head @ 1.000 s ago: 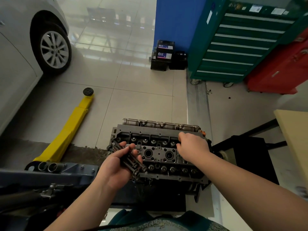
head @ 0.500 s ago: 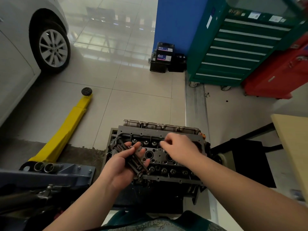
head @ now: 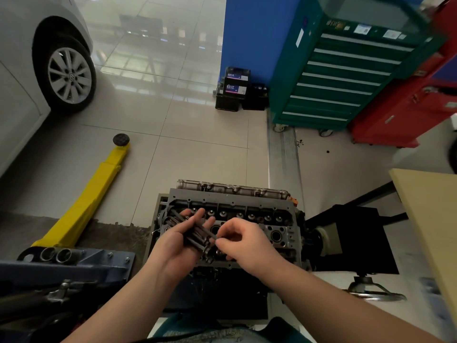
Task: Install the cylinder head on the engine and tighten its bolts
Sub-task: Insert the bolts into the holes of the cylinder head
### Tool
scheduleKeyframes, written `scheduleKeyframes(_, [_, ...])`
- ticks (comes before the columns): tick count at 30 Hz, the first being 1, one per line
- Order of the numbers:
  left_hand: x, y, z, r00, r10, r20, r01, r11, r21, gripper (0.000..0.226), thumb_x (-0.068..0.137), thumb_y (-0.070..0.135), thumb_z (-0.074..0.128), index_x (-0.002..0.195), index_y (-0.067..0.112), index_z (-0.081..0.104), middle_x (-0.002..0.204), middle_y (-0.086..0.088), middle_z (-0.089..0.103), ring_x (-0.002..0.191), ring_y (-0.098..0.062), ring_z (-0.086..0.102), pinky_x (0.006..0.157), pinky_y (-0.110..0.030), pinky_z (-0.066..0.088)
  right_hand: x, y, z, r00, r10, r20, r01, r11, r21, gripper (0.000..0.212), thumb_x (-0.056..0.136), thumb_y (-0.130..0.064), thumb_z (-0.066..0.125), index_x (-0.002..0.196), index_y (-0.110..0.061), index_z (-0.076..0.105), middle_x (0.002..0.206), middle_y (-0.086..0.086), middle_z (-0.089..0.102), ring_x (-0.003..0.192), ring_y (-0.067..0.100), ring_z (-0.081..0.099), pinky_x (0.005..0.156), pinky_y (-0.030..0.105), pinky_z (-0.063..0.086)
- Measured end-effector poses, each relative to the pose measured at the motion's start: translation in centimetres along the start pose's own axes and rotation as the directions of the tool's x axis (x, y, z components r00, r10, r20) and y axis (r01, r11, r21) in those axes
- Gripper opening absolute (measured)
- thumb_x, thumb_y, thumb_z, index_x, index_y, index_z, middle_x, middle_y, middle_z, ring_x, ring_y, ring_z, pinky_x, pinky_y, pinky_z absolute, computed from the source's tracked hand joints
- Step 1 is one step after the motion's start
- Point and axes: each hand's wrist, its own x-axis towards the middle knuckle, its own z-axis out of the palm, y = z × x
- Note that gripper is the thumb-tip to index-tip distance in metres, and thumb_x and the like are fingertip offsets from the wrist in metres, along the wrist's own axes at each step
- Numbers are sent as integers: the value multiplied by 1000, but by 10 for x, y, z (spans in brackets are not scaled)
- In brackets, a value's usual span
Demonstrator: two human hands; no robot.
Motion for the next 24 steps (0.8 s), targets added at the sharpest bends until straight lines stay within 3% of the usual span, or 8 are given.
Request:
scheduleKeyframes(2, [-2,-4,-4,1000,-10,-14,11,999,33,28,107,5,47,127,21,60,124,-18,75,109,-39,74,78,-62,60,1,-2,-9,995,-46,-93,48,999,21,15,91,-25,74,93,-39,72,87,-6,75,77,11,72,71,32,64])
scheduleKeyframes(6, [-5,-6,-22,998,18,-54,-15,998,65,31,107,3,48,126,22,63,123,-16,76,108,-40,75,88,-66,55,13,-10,-41,941,-220,-256,147,950,-277,17,92,-27,76,92,-43,72,85,-21,73,83,-6,69,73,9,54])
scheduleKeyframes(11, [-5,0,-37,998,23,-67,-20,999,45,37,102,0,54,130,21,64,121,-14,77,105,-39,76,81,-66,60,33,-14,-63,955,-268,-124,142,785,-603,18,97,-30,69,113,-32,76,99,-26,63,89,-10,57,81,7,42])
scheduleKeyframes(15, [-3,4,-41,997,28,-66,-27,999,17,38,103,-1,53,133,20,62,121,-15,77,102,-39,77,75,-63,61,45,-9,-60,982,-172,-82,83,773,-629,23,101,-31,64,121,-30,75,110,-17,69,95,-3,58,90,19,49])
scheduleKeyframes(19, [-1,5,-42,996,32,-81,-33,999,-12,35,105,-1,49,129,20,63,123,-15,76,102,-37,78,75,-61,60,53,-4,-55,969,-213,-126,90,777,-623,22,102,-34,63,119,-32,75,102,-24,61,88,-9,53,78,11,39])
scheduleKeyframes(24, [1,6,-44,997,14,-73,-17,999,-44,36,105,-1,48,130,20,63,121,-15,77,102,-39,77,72,-63,62,59,-6,-48,956,-258,-142,109,757,-644,19,100,-33,66,115,-30,76,100,-22,61,93,-3,56,79,10,37])
